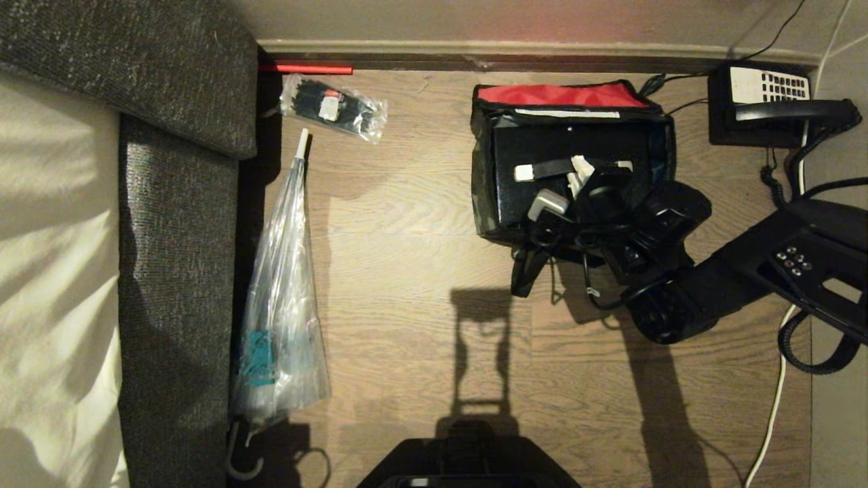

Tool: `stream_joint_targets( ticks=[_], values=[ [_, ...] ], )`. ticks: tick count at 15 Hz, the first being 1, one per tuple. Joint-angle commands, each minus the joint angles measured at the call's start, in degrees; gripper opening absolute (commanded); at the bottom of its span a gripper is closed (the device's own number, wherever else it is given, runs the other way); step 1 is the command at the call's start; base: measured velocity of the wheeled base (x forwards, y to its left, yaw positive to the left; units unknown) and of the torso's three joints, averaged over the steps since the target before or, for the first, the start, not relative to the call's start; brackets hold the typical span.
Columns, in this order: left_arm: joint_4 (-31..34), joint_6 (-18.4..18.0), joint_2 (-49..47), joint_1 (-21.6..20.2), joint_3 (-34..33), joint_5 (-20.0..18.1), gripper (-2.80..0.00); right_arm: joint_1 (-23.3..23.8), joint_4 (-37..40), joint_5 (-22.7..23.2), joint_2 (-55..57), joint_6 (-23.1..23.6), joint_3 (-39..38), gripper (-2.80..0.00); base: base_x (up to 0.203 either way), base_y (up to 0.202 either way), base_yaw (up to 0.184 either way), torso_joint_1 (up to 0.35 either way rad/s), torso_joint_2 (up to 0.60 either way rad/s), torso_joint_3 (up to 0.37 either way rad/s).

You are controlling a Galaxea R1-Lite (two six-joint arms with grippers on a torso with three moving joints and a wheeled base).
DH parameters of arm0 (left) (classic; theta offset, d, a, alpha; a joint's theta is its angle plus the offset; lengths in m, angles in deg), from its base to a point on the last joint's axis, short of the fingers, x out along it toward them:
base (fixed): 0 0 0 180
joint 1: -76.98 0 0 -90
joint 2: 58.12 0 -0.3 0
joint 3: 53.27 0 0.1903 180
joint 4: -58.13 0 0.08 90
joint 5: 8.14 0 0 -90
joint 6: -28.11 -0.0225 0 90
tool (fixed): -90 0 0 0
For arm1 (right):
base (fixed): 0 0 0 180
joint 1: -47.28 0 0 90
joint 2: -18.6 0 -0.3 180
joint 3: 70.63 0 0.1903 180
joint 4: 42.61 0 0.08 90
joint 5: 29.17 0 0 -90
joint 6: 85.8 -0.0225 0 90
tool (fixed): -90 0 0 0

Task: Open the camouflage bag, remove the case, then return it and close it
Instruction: Grip the handle

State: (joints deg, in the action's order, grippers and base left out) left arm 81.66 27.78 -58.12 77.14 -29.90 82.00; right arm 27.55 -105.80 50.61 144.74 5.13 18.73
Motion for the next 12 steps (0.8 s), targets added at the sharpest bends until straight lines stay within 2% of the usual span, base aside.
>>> stream_joint_targets(
  ticks=[1,12],
  values=[
    [0.1,0.0,0.0,0.0,0.0,0.0,-2.8,-0.5,-1.1,0.2,-2.5,0.6,0.0,-2.8,0.0,0.0,0.0,0.0,0.0,0.0],
    [0.0,0.0,0.0,0.0,-0.1,0.0,-2.8,-0.9,-1.1,1.3,-7.6,1.9,-3.1,-2.8,0.0,0.0,0.0,0.0,0.0,0.0]
  ],
)
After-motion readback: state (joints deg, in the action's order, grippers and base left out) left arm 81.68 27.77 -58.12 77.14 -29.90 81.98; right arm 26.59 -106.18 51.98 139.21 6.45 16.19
